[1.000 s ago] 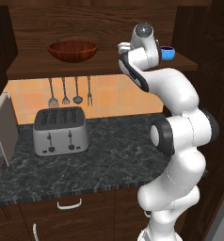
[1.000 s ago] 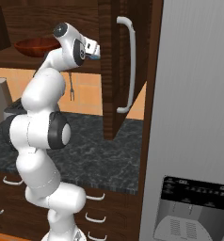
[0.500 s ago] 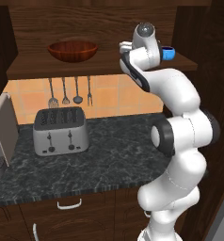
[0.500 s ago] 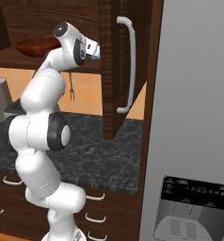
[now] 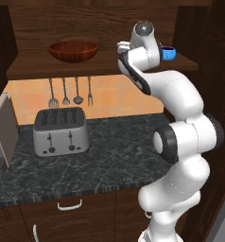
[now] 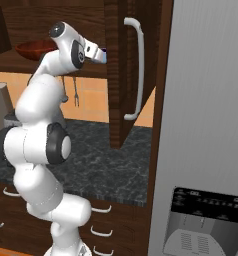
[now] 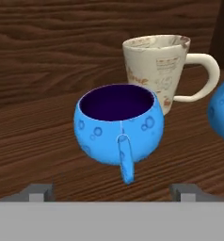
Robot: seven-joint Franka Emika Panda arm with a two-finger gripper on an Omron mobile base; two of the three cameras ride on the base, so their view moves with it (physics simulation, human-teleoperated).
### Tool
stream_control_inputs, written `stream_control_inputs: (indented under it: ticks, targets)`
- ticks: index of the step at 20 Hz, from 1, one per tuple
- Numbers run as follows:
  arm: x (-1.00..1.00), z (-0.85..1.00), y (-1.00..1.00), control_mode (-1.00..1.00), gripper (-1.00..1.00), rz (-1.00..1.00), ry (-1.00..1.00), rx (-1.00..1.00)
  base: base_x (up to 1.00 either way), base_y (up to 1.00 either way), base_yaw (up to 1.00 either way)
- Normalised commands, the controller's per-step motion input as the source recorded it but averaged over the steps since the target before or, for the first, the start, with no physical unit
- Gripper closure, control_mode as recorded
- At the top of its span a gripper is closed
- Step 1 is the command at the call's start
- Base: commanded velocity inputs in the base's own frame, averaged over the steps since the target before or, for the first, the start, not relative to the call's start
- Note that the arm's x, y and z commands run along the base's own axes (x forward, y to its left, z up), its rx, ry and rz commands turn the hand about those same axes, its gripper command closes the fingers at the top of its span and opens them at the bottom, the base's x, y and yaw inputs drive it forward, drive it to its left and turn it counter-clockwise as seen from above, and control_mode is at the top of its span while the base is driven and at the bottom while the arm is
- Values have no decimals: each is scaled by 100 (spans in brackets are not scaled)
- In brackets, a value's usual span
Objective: Gather all objects into one cabinet and sort the glasses and bowls to opposite sides.
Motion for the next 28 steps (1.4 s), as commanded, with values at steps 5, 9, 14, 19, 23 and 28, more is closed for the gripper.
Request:
stream_control_inputs:
  ticks: [5, 9, 14, 19, 23, 28]
  targets:
    - [-32, 9, 73, -100, -100, 0, -5, 0, 0, 0, 0]
    - [-7, 18, 78, -100, -100, 0, -5, 10, 0, 0, 0]
    - [-11, 31, 58, -100, -100, 0, -1, 24, 0, 0, 0]
    - [-22, 29, 44, -100, -100, 0, 0, 25, 0, 0, 0]
    - [-13, 6, 48, -100, -100, 0, 0, 17, 0, 0, 0]
    - [-11, 0, 60, -100, -100, 0, 0, 11, 0, 0, 0]
